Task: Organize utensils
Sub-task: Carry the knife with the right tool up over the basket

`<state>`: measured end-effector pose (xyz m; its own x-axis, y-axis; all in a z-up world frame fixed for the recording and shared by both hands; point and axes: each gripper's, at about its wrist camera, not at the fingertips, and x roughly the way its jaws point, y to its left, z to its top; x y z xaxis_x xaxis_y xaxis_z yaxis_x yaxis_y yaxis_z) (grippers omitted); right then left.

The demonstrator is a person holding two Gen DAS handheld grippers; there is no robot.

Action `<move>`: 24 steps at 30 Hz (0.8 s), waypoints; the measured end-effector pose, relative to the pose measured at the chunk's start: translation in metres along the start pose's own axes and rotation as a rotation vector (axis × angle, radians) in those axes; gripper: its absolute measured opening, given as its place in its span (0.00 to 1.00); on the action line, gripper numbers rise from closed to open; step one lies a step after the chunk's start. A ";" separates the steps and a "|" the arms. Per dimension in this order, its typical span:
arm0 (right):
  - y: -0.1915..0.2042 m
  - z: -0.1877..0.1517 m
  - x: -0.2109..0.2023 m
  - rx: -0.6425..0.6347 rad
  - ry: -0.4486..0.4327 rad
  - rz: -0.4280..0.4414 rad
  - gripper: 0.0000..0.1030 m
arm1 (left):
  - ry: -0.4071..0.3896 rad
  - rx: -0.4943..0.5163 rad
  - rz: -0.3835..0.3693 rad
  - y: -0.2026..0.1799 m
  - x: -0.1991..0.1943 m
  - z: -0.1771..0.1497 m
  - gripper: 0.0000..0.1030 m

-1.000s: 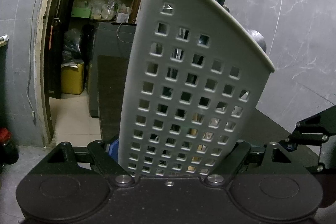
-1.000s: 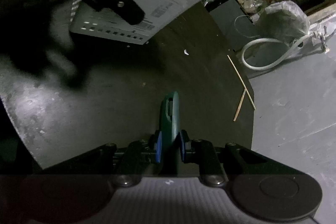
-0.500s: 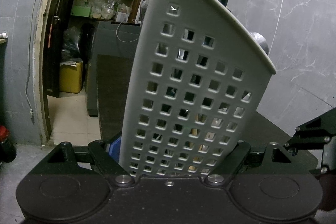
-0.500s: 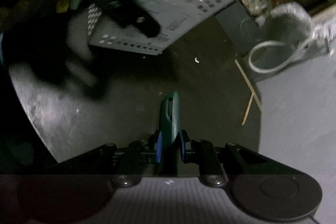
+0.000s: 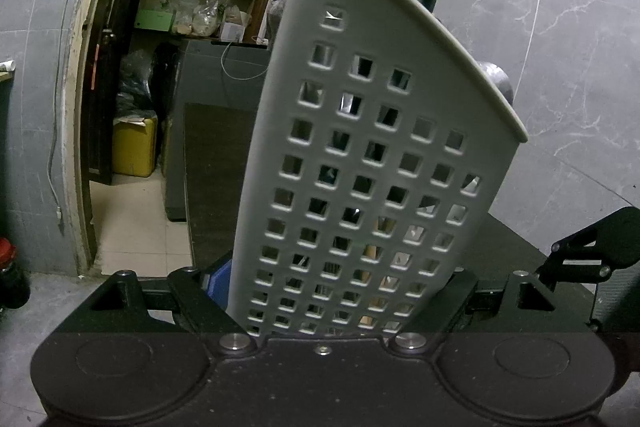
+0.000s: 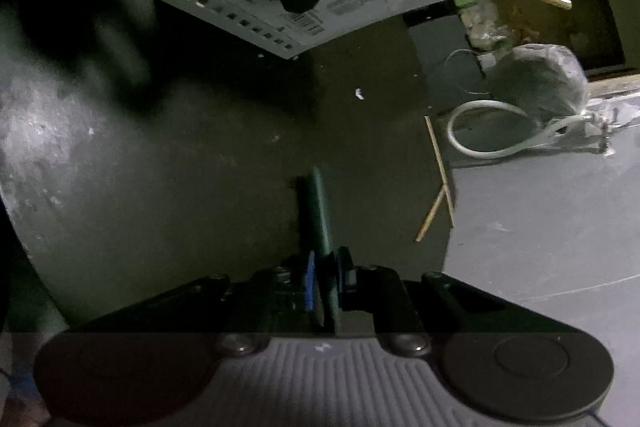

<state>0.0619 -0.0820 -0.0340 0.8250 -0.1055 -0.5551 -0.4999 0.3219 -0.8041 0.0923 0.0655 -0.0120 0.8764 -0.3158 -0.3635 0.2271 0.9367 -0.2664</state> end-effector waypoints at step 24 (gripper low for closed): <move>-0.132 -0.022 0.055 0.588 0.067 0.570 0.39 | 0.008 0.012 0.012 -0.005 0.004 0.001 0.83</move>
<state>0.1676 -0.1512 0.0366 0.4591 0.1732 -0.8713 -0.6021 0.7819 -0.1618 0.0951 0.0602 -0.0111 0.8756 -0.3056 -0.3740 0.2216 0.9423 -0.2510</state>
